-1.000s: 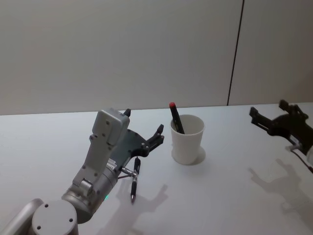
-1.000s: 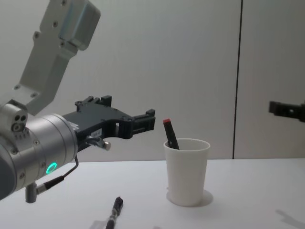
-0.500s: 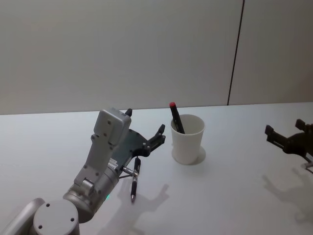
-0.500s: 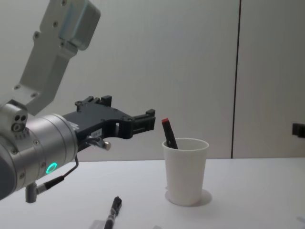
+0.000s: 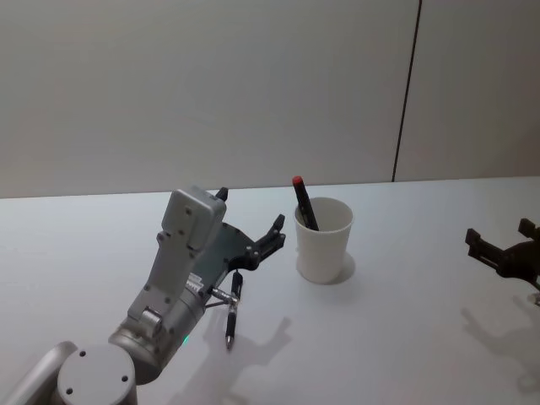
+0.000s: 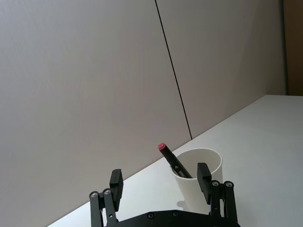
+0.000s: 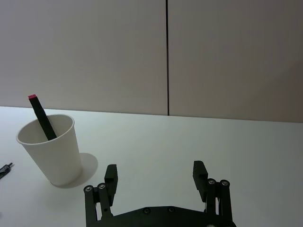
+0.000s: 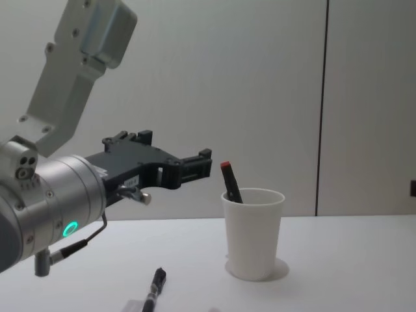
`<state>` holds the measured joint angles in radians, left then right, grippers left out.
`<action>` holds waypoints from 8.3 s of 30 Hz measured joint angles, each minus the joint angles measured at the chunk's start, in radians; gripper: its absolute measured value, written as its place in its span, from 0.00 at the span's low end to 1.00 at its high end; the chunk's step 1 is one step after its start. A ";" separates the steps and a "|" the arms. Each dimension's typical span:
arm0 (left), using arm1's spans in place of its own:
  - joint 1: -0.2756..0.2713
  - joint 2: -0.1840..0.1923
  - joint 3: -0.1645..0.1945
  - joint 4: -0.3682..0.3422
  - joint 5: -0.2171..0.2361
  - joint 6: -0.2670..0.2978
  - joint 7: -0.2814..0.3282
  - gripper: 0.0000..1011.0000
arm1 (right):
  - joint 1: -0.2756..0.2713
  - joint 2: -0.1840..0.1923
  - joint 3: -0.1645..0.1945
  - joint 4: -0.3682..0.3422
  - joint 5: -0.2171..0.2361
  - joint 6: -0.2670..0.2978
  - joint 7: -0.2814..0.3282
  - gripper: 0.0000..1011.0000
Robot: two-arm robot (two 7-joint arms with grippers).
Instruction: Place the pen into the pen holder.
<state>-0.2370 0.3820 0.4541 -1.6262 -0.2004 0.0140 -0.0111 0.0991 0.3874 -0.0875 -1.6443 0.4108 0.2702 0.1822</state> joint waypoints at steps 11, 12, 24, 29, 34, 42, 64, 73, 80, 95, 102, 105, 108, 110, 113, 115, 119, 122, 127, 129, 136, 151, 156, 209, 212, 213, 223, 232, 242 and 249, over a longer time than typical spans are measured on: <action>0.002 0.003 -0.006 -0.018 0.000 0.065 0.003 0.99 | -0.011 0.005 0.003 -0.008 0.003 0.006 -0.005 0.99; 0.002 0.003 -0.006 -0.019 0.001 0.072 0.004 0.99 | -0.011 0.005 0.003 -0.009 0.003 0.007 -0.006 0.99; 0.003 0.008 -0.017 -0.051 0.008 0.223 0.020 0.99 | -0.015 0.007 0.004 -0.012 0.004 0.009 -0.008 0.99; 0.002 0.003 -0.020 -0.060 0.004 0.282 0.033 0.99 | -0.016 0.007 0.005 -0.012 0.004 0.009 -0.008 0.99; -0.001 -0.004 -0.024 -0.067 -0.003 0.349 0.047 0.99 | -0.016 0.007 0.005 -0.013 0.004 0.010 -0.009 0.99; -0.006 -0.018 -0.028 -0.076 -0.016 0.438 0.067 0.99 | -0.017 0.008 0.005 -0.014 0.004 0.011 -0.009 0.99; -0.015 -0.078 -0.022 -0.051 -0.031 0.628 0.128 0.99 | -0.018 0.008 0.005 -0.014 0.004 0.010 -0.009 0.99; -0.026 -0.102 -0.025 -0.016 -0.042 0.655 0.136 0.99 | -0.018 0.008 0.005 -0.014 0.004 0.010 -0.009 0.99; -0.042 -0.117 -0.035 0.022 -0.051 0.665 0.130 0.99 | -0.018 0.008 0.005 -0.014 0.004 0.010 -0.009 0.99; -0.067 -0.129 -0.052 0.083 -0.045 0.667 0.074 0.99 | -0.018 0.008 0.005 -0.014 0.004 0.010 -0.009 0.99; -0.072 -0.129 -0.054 0.105 -0.031 0.669 0.039 0.99 | -0.018 0.008 0.005 -0.014 0.004 0.010 -0.009 0.99; -0.074 -0.129 -0.055 0.113 -0.026 0.670 0.027 0.99 | -0.018 0.008 0.005 -0.014 0.004 0.010 -0.009 0.99; -0.077 -0.130 -0.056 0.119 -0.020 0.673 0.016 0.99 | -0.018 0.008 0.005 -0.014 0.004 0.010 -0.009 0.99; -0.078 -0.131 -0.056 0.124 -0.016 0.675 0.009 0.99 | -0.018 0.008 0.005 -0.013 0.004 0.010 -0.009 0.99; -0.081 -0.133 -0.057 0.131 -0.011 0.678 0.000 0.99 | -0.017 0.008 0.005 -0.014 0.004 0.010 -0.009 0.99; -0.083 -0.134 -0.057 0.134 -0.009 0.679 -0.004 0.99 | -0.018 0.008 0.005 -0.014 0.004 0.010 -0.009 0.99; -0.086 -0.136 -0.059 0.141 -0.007 0.682 -0.012 0.99 | -0.018 0.008 0.005 -0.014 0.004 0.010 -0.009 0.99; -0.088 -0.139 -0.061 0.148 -0.008 0.686 -0.016 0.99 | -0.018 0.008 0.005 -0.013 0.004 0.010 -0.009 0.99; -0.090 -0.144 -0.066 0.153 -0.018 0.689 -0.016 0.99 | -0.018 0.008 0.005 -0.013 0.004 0.010 -0.009 0.99; -0.091 -0.147 -0.069 0.156 -0.027 0.690 -0.013 0.99 | -0.018 0.008 0.005 -0.014 0.004 0.010 -0.009 0.99; -0.092 -0.154 -0.076 0.161 -0.050 0.694 0.004 0.99 | -0.018 0.008 0.005 -0.014 0.004 0.010 -0.009 0.99; -0.092 -0.165 -0.089 0.167 -0.079 0.705 0.027 0.96 | -0.018 0.008 0.005 -0.014 0.004 0.010 -0.009 0.99; -0.091 -0.165 -0.090 0.167 -0.071 0.712 0.023 0.85 | -0.018 0.008 0.005 -0.013 0.004 0.010 -0.009 0.99; -0.079 -0.171 -0.108 0.154 -0.007 0.650 0.001 0.14 | -0.018 0.008 0.005 -0.014 0.004 0.010 -0.009 0.99; -0.076 -0.168 -0.112 0.147 -0.003 0.619 0.000 0.14 | -0.018 0.008 0.005 -0.013 0.004 0.010 -0.009 0.99; -0.076 -0.167 -0.113 0.145 -0.001 0.610 0.000 0.14 | -0.018 0.008 0.005 -0.014 0.004 0.011 -0.009 0.99; -0.061 -0.152 -0.128 0.125 0.000 0.482 -0.016 0.14 | -0.018 0.008 0.005 -0.014 0.004 0.010 -0.009 0.99; -0.046 -0.134 -0.143 0.108 -0.019 0.332 -0.056 0.14 | -0.018 0.008 0.005 -0.014 0.004 0.010 -0.009 0.99; -0.032 -0.108 -0.162 0.093 -0.033 0.172 -0.140 0.14 | -0.018 0.008 0.005 -0.013 0.004 0.011 -0.009 0.99; -0.031 -0.088 -0.174 0.085 -0.044 0.087 -0.217 0.14 | -0.018 0.008 0.005 -0.014 0.004 0.011 -0.009 0.99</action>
<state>-0.2675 0.2935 0.2799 -1.5412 -0.2440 0.1006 -0.2277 0.0816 0.3949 -0.0828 -1.6578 0.4148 0.2807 0.1733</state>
